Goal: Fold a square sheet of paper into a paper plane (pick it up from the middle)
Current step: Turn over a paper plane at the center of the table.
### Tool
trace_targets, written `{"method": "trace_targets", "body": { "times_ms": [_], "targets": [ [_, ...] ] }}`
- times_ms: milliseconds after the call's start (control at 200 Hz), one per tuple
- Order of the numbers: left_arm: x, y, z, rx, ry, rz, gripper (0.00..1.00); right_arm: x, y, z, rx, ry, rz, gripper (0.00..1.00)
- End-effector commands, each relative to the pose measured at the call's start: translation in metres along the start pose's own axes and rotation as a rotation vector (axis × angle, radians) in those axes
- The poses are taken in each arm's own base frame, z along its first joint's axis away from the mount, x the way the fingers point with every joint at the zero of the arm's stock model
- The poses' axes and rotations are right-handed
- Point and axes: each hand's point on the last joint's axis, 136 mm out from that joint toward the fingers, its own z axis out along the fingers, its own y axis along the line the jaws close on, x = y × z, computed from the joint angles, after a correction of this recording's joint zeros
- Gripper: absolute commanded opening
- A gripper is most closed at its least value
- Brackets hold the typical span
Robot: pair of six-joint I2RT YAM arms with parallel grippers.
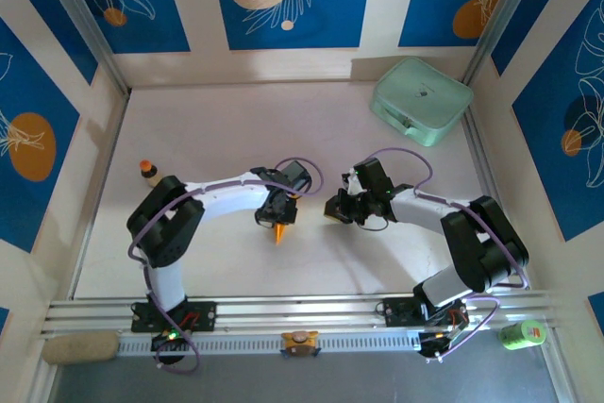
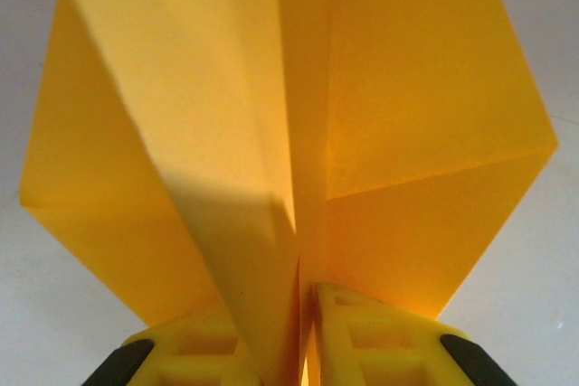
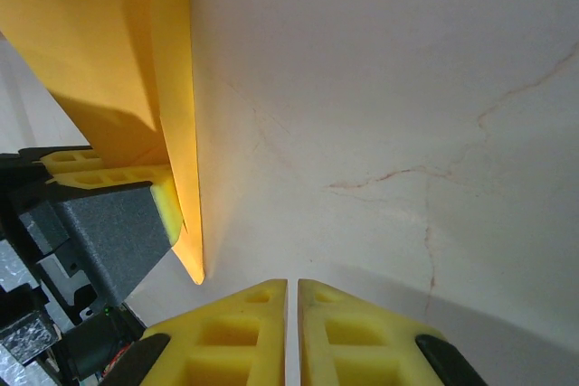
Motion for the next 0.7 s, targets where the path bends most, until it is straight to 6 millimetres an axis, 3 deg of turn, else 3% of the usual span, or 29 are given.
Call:
{"method": "trace_targets", "body": {
  "times_ms": [0, 485, 695],
  "targets": [
    [-0.001, -0.008, -0.002, 0.017, 0.008, 0.006, 0.19, 0.004, 0.002, 0.002, -0.01, 0.026, 0.011, 0.12],
    [0.014, 0.004, 0.018, -0.054, 0.06, 0.002, 0.25, 0.005, 0.001, 0.001, -0.012, 0.024, 0.01, 0.12],
    [0.019, 0.002, 0.025, -0.061, 0.074, -0.025, 0.36, 0.004, 0.002, -0.003, -0.005, 0.011, 0.006, 0.12]
  ]
}}
